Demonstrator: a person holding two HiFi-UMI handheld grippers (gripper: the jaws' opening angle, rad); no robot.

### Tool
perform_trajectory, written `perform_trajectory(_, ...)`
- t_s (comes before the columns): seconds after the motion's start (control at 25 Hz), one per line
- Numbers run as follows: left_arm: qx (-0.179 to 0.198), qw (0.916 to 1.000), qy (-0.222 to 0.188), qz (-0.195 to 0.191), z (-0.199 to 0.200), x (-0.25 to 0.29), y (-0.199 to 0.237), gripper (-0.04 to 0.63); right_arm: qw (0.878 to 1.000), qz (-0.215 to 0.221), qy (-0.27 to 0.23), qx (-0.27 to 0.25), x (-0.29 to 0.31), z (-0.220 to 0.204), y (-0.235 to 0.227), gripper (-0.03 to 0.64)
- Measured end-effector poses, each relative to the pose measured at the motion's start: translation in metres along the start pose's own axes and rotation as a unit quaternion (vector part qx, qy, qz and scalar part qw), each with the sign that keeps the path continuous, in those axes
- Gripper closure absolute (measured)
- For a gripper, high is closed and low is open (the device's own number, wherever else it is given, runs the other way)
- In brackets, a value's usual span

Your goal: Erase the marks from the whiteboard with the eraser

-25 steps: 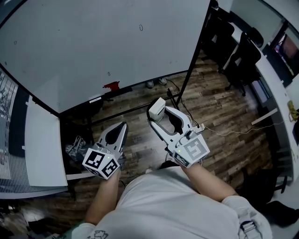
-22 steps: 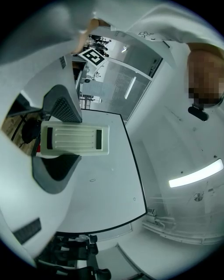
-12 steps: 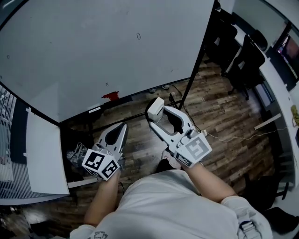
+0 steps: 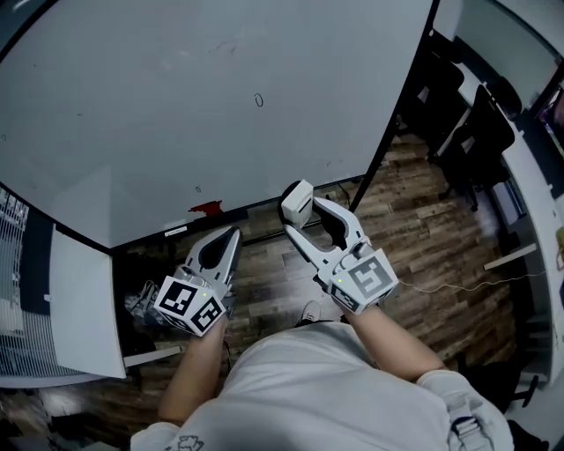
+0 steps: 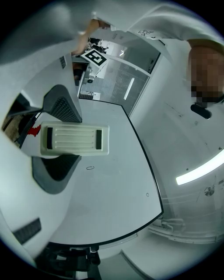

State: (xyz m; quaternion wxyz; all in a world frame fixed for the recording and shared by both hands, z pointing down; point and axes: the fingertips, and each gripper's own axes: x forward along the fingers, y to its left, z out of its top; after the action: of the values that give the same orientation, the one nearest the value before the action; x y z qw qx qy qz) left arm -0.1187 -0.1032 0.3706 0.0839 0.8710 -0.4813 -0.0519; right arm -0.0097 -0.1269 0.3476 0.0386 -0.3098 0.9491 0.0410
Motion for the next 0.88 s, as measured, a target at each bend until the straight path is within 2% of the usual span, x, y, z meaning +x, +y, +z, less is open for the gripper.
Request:
perform_trajectory(0.24,0.012,0.9998,-0.011,0.015,0.017,0.057,0.014,0.589,0.999,0.030,-0.022,-0.009,0.024,0.014,-0.048,0.376)
perform_trajectory(0.36,0.020,0.9996,-0.011,0.016,0.016,0.076,0.015,0.589,0.998,0.044,-0.024,-0.037,0.027,0.017,-0.063,0.376)
perform_trajectory(0.6,0.025,0.9994,-0.012,0.021,0.021,0.118,0.024,0.589,0.997,0.047,-0.023,-0.061,0.041,0.021,-0.106,0.376)
perform_trajectory(0.88,0.024,0.9996,-0.012,0.010,0.028,0.142,0.032,0.589,0.996,0.038,-0.016,-0.074,0.061,0.022,-0.125,0.376)
